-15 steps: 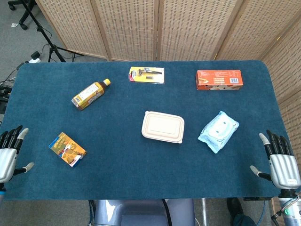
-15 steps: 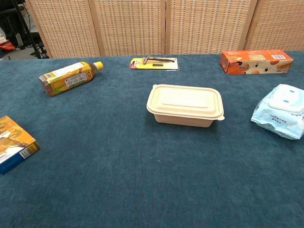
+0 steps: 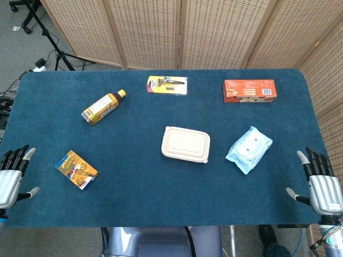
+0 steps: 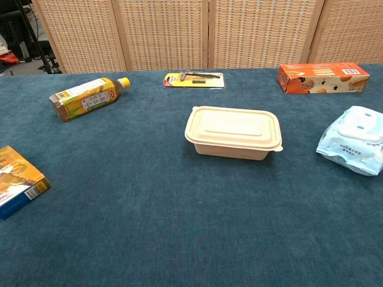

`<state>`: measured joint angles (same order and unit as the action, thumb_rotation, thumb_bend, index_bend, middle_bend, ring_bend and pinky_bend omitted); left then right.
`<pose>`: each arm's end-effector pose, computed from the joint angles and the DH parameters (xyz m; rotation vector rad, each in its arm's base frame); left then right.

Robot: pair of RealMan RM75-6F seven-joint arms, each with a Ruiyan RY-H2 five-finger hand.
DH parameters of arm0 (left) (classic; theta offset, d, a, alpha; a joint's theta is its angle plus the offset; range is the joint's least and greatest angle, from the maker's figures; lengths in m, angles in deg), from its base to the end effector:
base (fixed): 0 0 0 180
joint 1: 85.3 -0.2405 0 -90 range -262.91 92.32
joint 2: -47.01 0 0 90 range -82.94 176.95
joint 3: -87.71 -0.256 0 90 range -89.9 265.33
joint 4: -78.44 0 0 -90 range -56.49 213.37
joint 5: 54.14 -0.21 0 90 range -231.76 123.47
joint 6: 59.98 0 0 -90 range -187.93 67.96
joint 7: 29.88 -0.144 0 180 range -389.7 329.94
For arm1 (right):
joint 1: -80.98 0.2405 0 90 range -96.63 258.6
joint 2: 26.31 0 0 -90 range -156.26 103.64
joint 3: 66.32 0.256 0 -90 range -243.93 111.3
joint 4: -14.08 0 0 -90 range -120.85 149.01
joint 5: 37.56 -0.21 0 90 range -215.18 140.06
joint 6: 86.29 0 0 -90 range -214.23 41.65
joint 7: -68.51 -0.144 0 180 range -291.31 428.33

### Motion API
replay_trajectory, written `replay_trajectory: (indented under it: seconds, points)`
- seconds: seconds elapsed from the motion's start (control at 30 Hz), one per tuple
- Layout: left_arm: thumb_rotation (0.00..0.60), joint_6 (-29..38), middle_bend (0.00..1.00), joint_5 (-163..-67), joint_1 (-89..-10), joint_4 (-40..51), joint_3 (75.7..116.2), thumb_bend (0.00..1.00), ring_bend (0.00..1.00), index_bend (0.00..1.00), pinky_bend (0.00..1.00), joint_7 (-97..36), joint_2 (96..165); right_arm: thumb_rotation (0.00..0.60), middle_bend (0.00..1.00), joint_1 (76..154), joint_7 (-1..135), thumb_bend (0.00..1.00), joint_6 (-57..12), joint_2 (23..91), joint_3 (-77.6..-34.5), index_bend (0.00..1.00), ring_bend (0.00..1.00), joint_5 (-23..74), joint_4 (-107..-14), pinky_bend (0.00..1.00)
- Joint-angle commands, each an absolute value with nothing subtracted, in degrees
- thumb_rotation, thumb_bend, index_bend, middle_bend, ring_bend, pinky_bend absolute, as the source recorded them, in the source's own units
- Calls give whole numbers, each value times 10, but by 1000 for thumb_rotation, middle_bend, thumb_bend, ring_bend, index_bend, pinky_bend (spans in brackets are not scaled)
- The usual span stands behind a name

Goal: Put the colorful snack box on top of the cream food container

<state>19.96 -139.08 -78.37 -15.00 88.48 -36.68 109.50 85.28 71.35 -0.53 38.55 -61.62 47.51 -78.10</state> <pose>-0.3136 0.1836 0.1508 -1.5032 -0.8777 -0.7504 -0.3109 -0.1845 0.1622 1.3536 -0.8549 0.8918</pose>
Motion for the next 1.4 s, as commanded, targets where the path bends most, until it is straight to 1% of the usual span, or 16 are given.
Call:
replay_trajectory:
  seconds: [0.03, 0.13, 0.2, 0.27, 0.4, 0.57, 0.67, 1.03, 1.1, 1.13, 1.2, 1.23, 1.27, 1.33, 1.4]
  points:
    - [600, 135, 0, -1420, -752, -117, 860, 0, 0, 0, 0, -385, 1073, 600, 0, 854, 713, 0, -9, 385, -613, 0, 0, 467, -780, 0]
    - [600, 86, 0, -1446, -719, -72, 849, 0, 0, 0, 0, -422, 1080, 600, 0, 855, 714, 0, -15, 386, -610, 0, 0, 456, -778, 0]
    - [600, 62, 0, -1477, -697, -36, 839, 0, 0, 0, 0, -424, 1091, 600, 0, 855, 716, 0, -15, 387, -609, 0, 0, 454, -779, 0]
    - [600, 51, 0, -1509, -677, 7, 831, 0, 0, 0, 0, -424, 1106, 600, 0, 855, 720, 0, -16, 387, -610, 0, 0, 456, -781, 0]
    - [600, 35, 0, -1534, -653, 59, 821, 0, 0, 0, 0, -396, 1130, 600, 0, 856, 722, 0, -16, 389, -611, 0, 0, 457, -781, 0]
    - [600, 21, 0, -1549, -631, 88, 814, 0, 0, 0, 0, -362, 1151, 600, 0, 856, 720, 0, -17, 388, -608, 0, 0, 451, -781, 0]
    - [600, 17, 0, -1552, -619, 101, 816, 0, 0, 0, 0, -375, 1167, 600, 0, 856, 718, 0, -19, 387, -607, 0, 0, 449, -781, 0]
    - [600, -15, 0, -1538, -590, 111, 828, 0, 0, 0, 0, -392, 1222, 600, 0, 857, 709, 0, -23, 383, -603, 0, 0, 440, -780, 0]
    - [600, -21, 0, -1538, -584, 109, 826, 0, 0, 1, 22, -394, 1227, 600, 0, 857, 707, 0, -24, 382, -602, 0, 0, 439, -780, 0]
    - [600, -24, 8, -1538, -582, 107, 826, 0, 15, 41, 82, -397, 1228, 600, 0, 857, 705, 0, -25, 382, -602, 0, 0, 438, -781, 0]
    - [600, -6, 141, -1543, -579, 91, 828, 27, 130, 251, 257, -376, 1230, 600, 0, 857, 698, 0, -26, 379, -601, 0, 0, 436, -783, 0]
    - [600, 1, 263, -1545, -579, 91, 828, 71, 239, 425, 368, -369, 1229, 600, 0, 857, 696, 0, -26, 378, -601, 0, 0, 436, -783, 0]
    - [600, 7, 376, -1546, -579, 91, 827, 120, 333, 560, 452, -364, 1228, 600, 0, 857, 695, 0, -26, 378, -601, 0, 0, 436, -783, 0]
    - [600, 20, 470, -1548, -580, 90, 826, 187, 418, 668, 527, -354, 1225, 600, 0, 857, 693, 0, -26, 377, -601, 0, 0, 436, -783, 0]
    - [600, 42, 500, -1552, -582, 80, 828, 222, 445, 699, 544, -342, 1217, 600, 0, 857, 691, 0, -27, 376, -601, 0, 0, 436, -782, 0]
